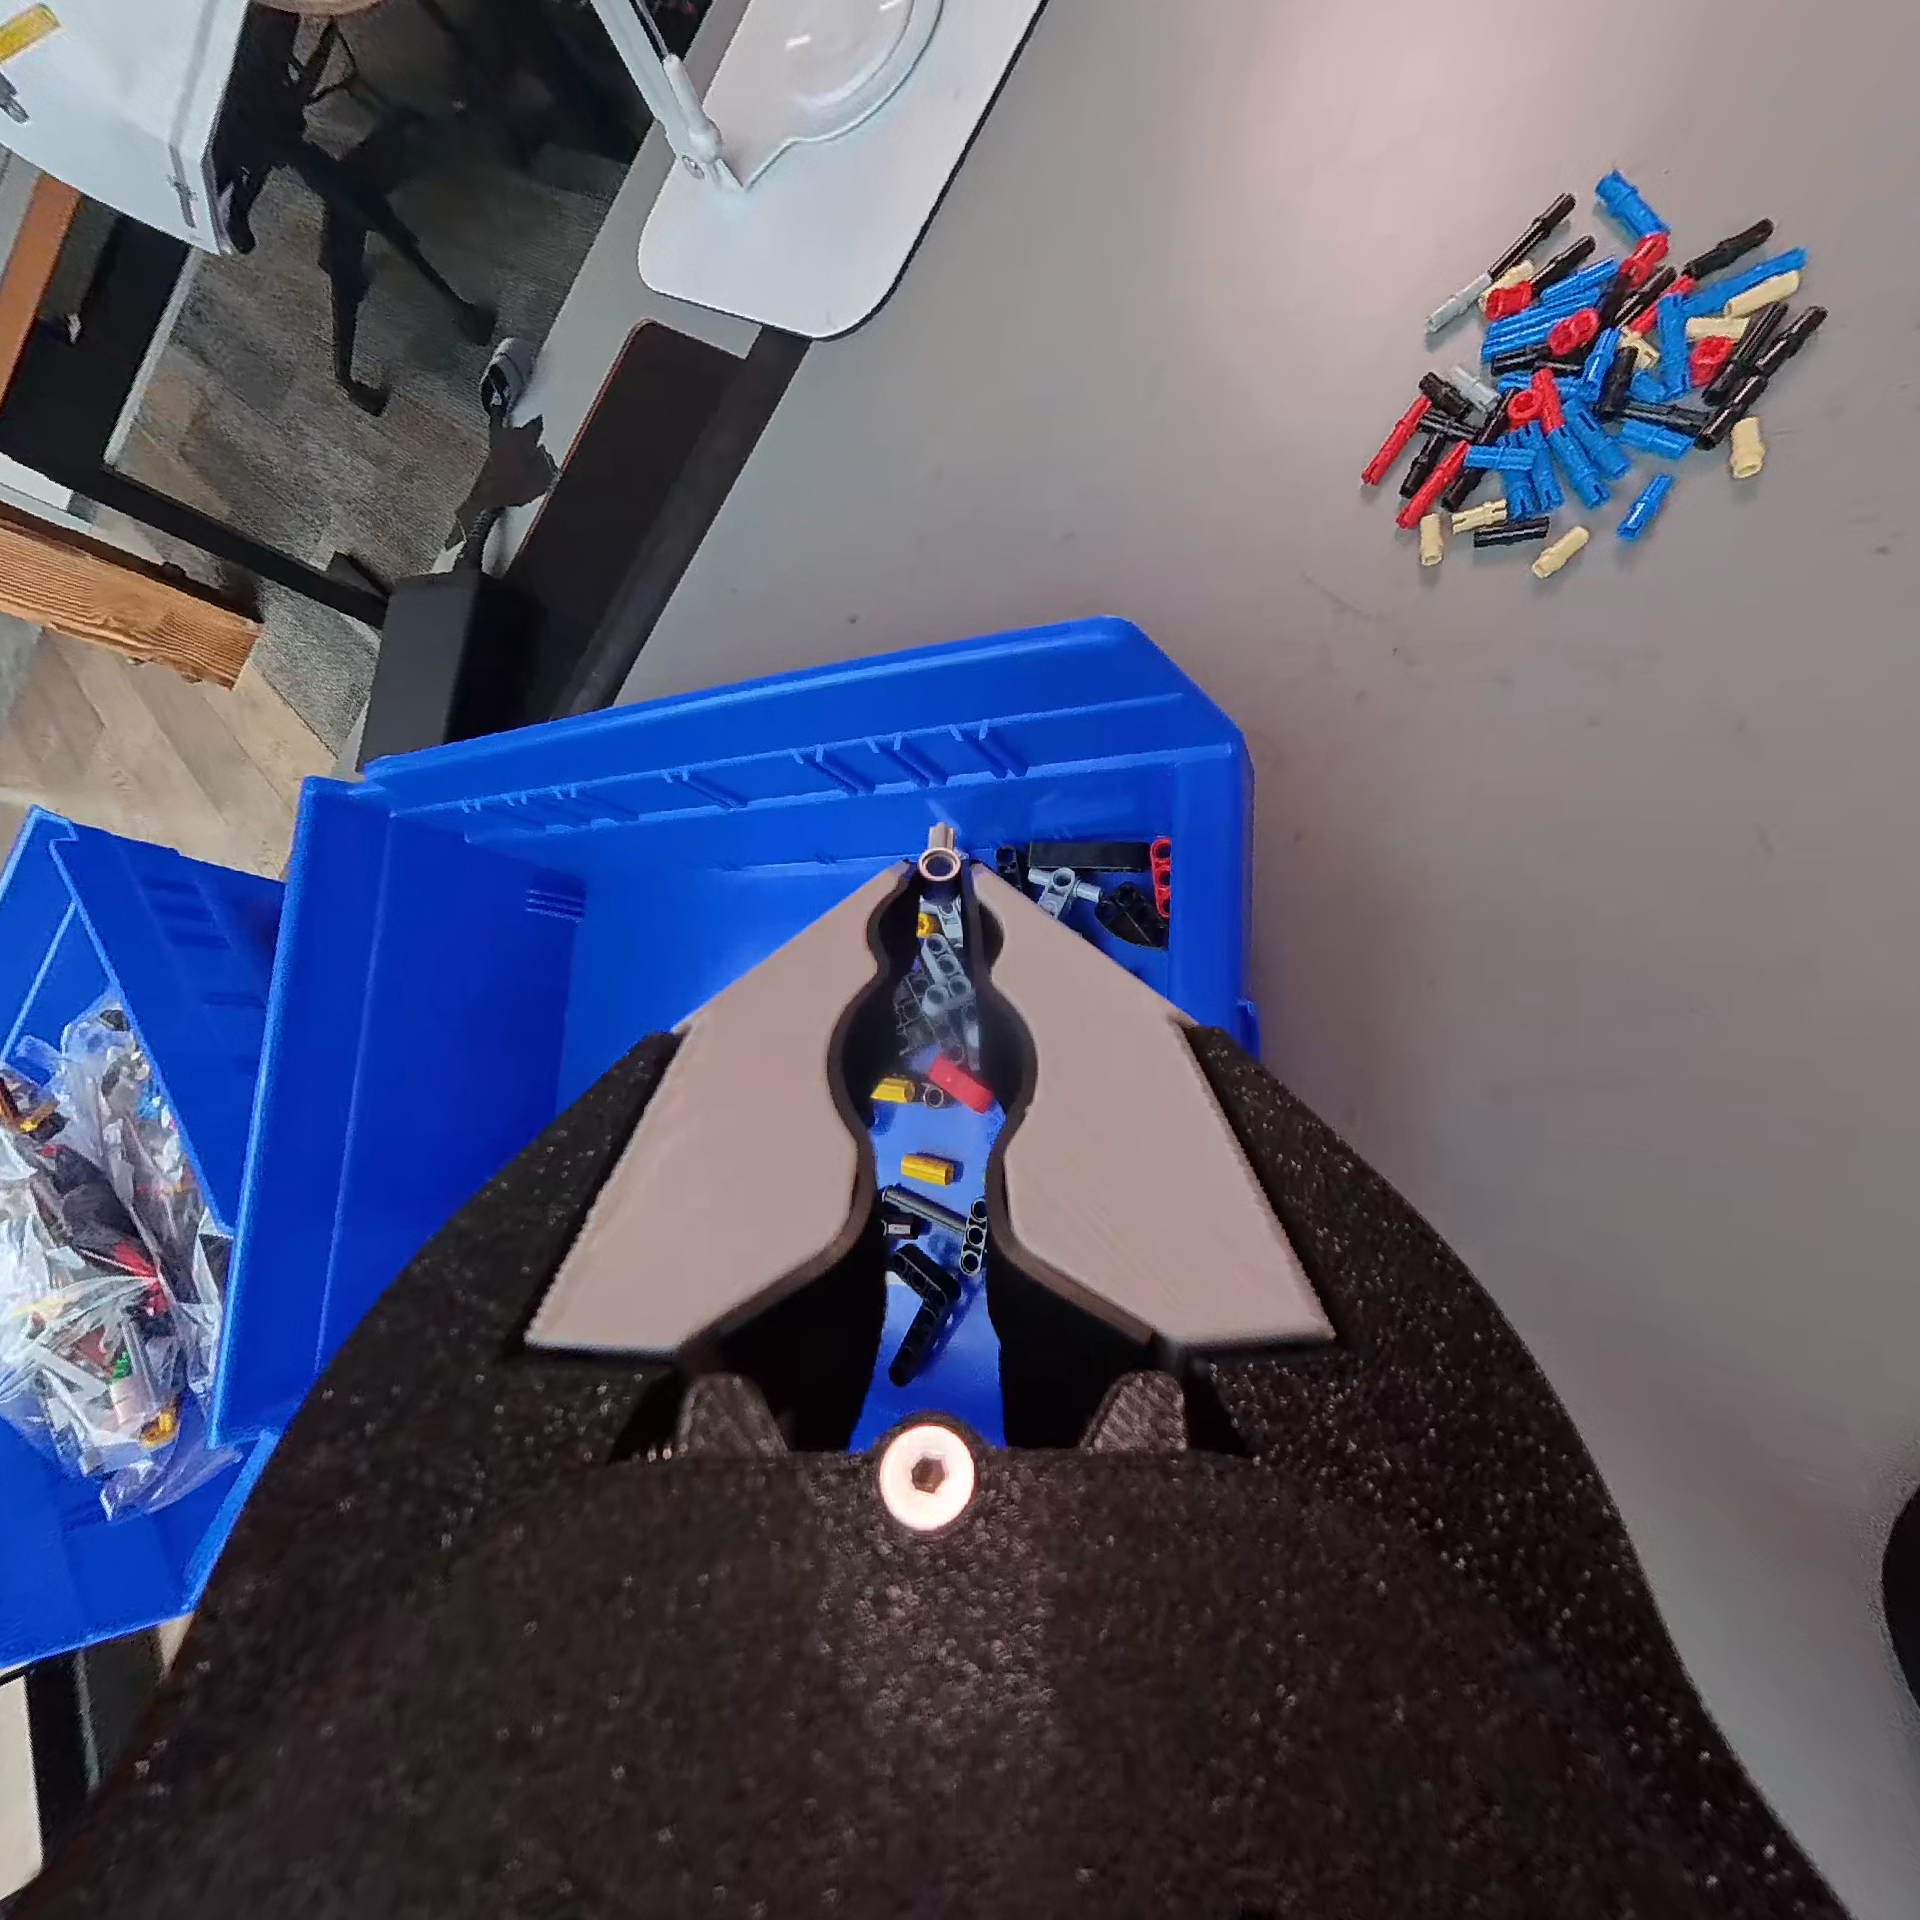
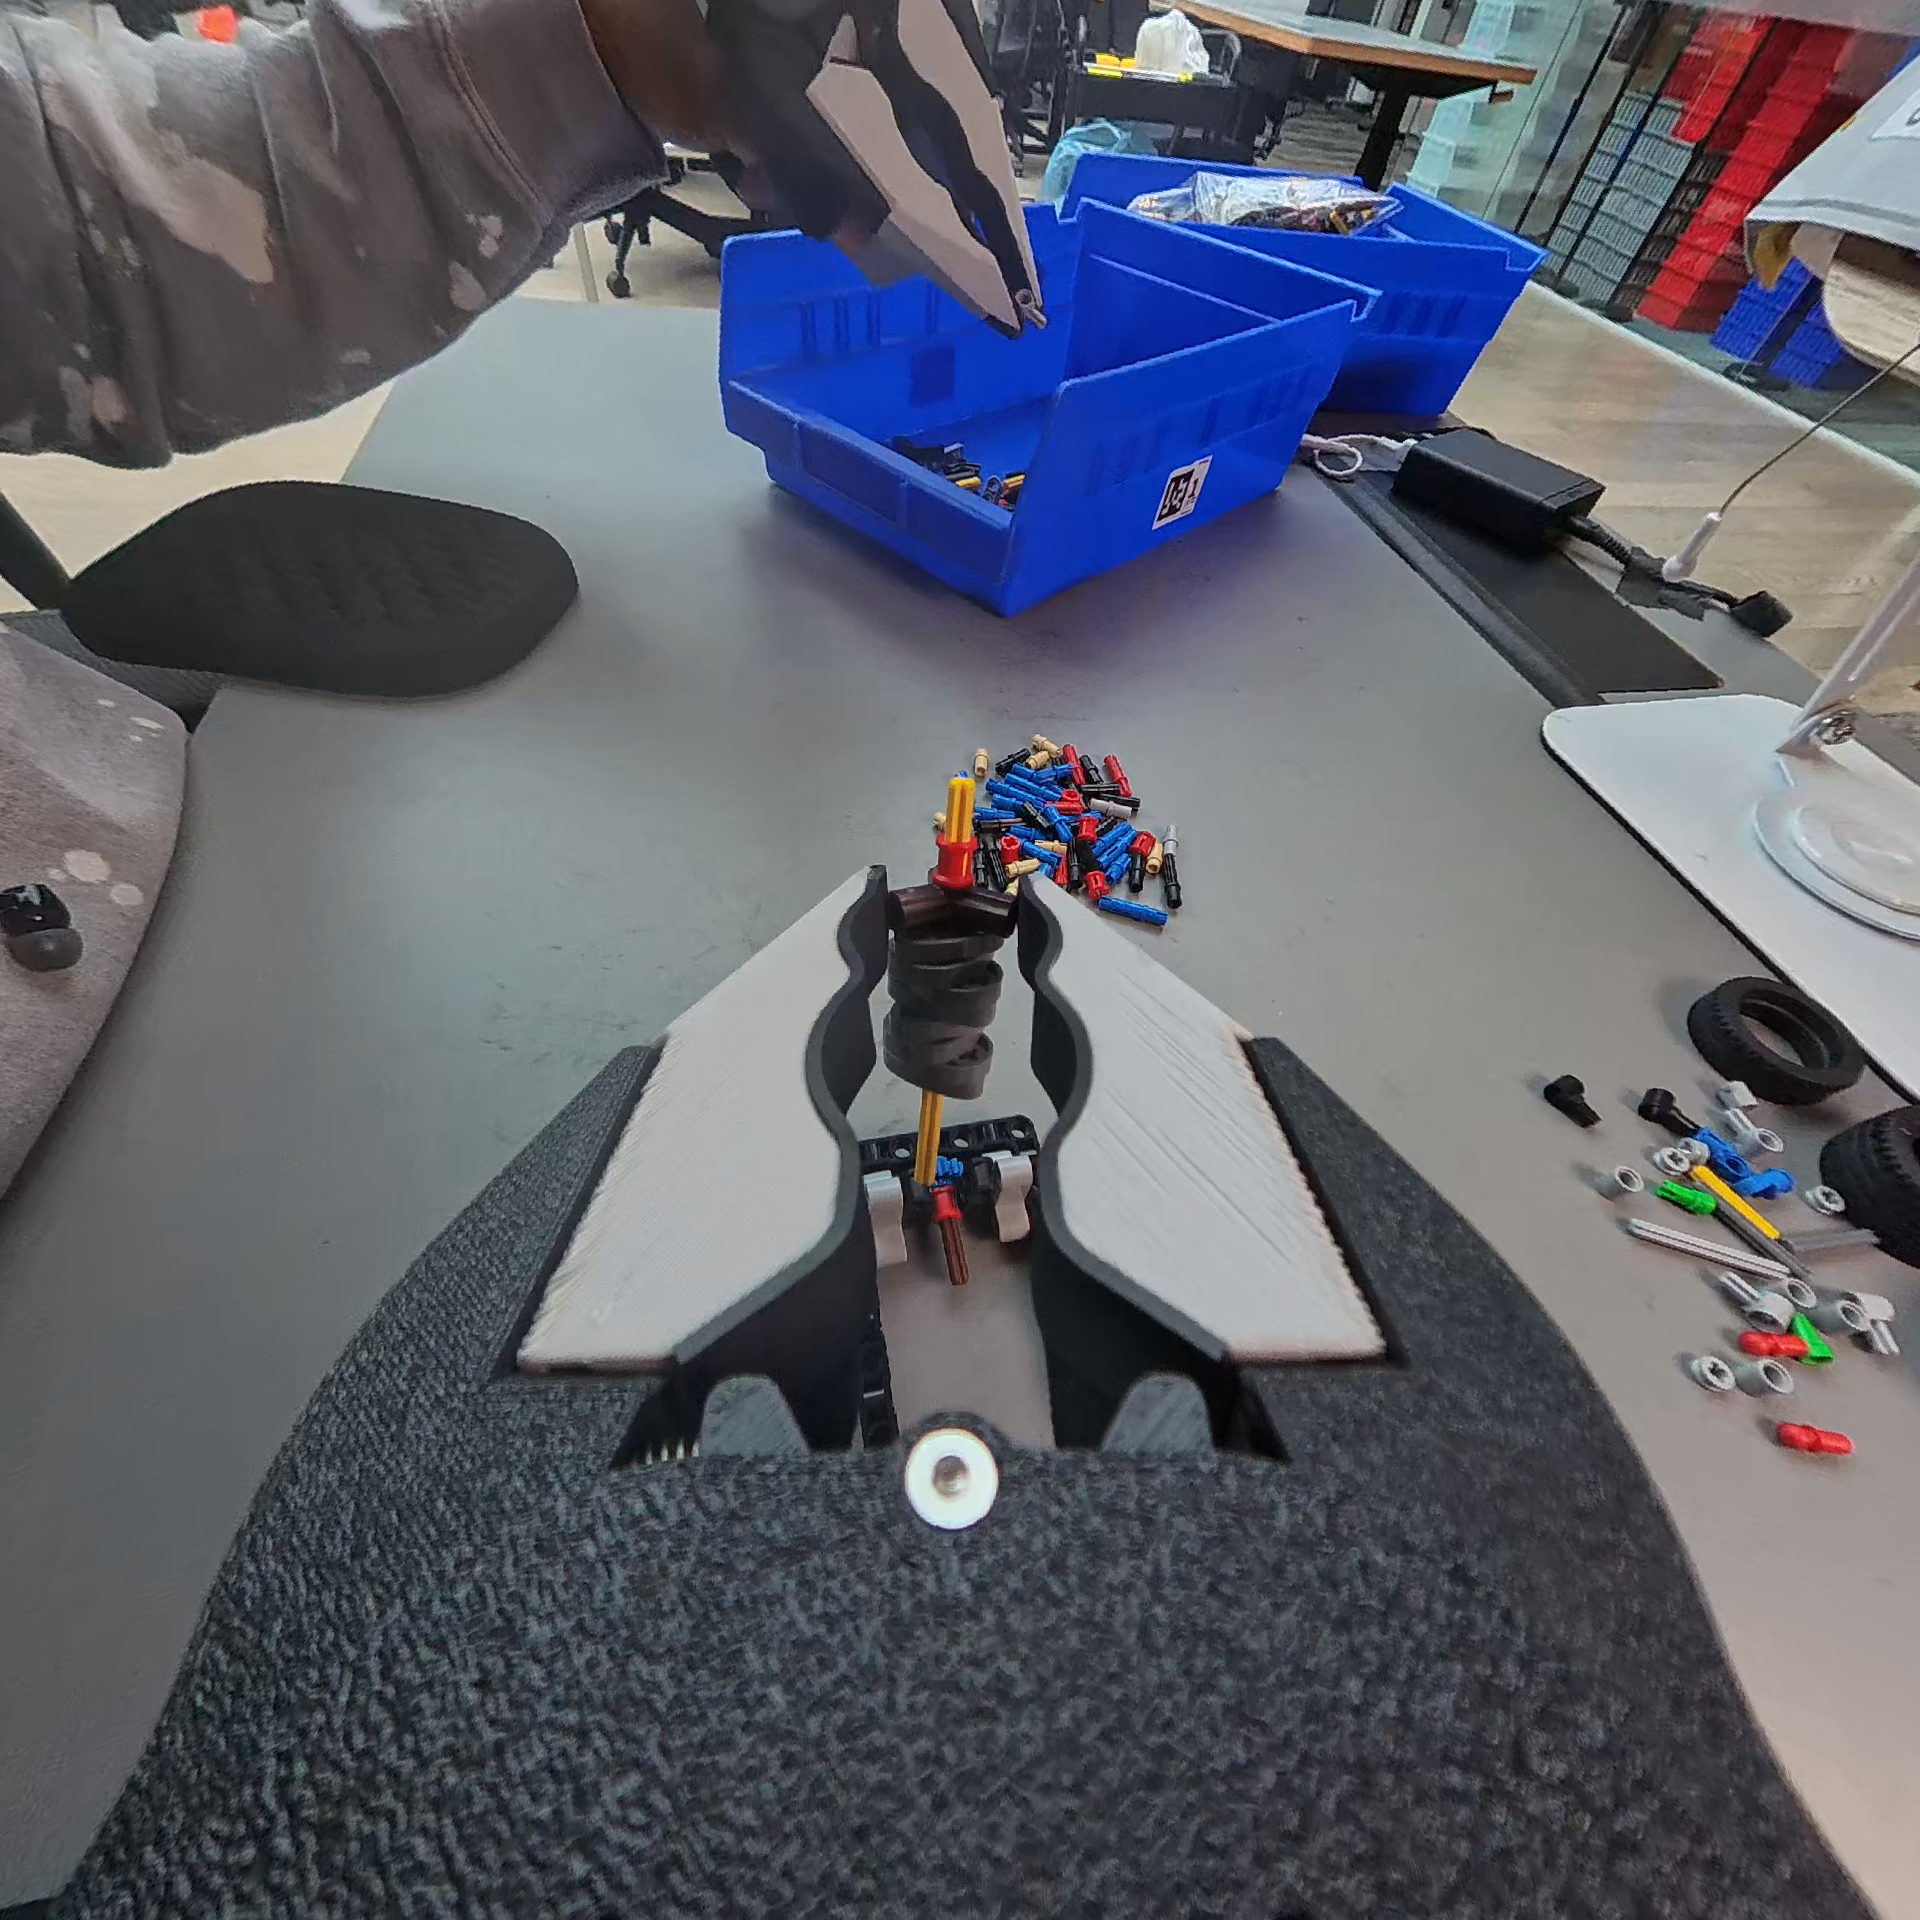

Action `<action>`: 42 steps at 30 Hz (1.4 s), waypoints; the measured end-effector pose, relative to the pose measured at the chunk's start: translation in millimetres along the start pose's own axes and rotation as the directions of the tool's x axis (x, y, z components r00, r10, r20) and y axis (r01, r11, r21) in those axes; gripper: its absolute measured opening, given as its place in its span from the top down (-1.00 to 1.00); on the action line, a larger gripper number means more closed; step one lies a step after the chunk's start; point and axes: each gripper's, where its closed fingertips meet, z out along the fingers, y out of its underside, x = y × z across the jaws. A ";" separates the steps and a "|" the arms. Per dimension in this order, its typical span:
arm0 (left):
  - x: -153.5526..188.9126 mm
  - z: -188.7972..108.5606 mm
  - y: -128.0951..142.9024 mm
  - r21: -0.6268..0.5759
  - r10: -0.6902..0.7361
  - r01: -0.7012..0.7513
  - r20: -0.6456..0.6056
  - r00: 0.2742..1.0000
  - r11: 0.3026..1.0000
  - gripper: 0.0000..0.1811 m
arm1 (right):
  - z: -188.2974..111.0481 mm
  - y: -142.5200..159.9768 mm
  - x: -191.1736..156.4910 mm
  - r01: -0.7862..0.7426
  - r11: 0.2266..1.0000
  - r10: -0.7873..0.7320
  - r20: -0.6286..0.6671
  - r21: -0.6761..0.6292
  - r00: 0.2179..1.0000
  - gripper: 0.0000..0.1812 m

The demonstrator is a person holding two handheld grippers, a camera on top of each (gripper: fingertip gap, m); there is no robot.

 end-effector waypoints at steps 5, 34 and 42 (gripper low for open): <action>27.6 -4.7 -44.9 0.191 0.019 -0.003 -0.085 0.996 0.982 0.92 | -0.6 -0.7 0.6 -0.011 1.000 0.011 0.007 0.010 1.000 0.73; 242.4 15.8 -165.6 0.342 -0.004 0.432 -0.780 0.625 0.835 0.85 | 23.5 17.4 -33.8 0.068 0.993 -0.056 0.117 -0.101 0.992 0.73; 246.3 15.7 -163.8 0.403 0.056 0.352 -0.721 0.691 0.845 0.94 | 34.6 16.1 -43.3 0.094 0.989 -0.078 0.137 -0.115 0.988 0.73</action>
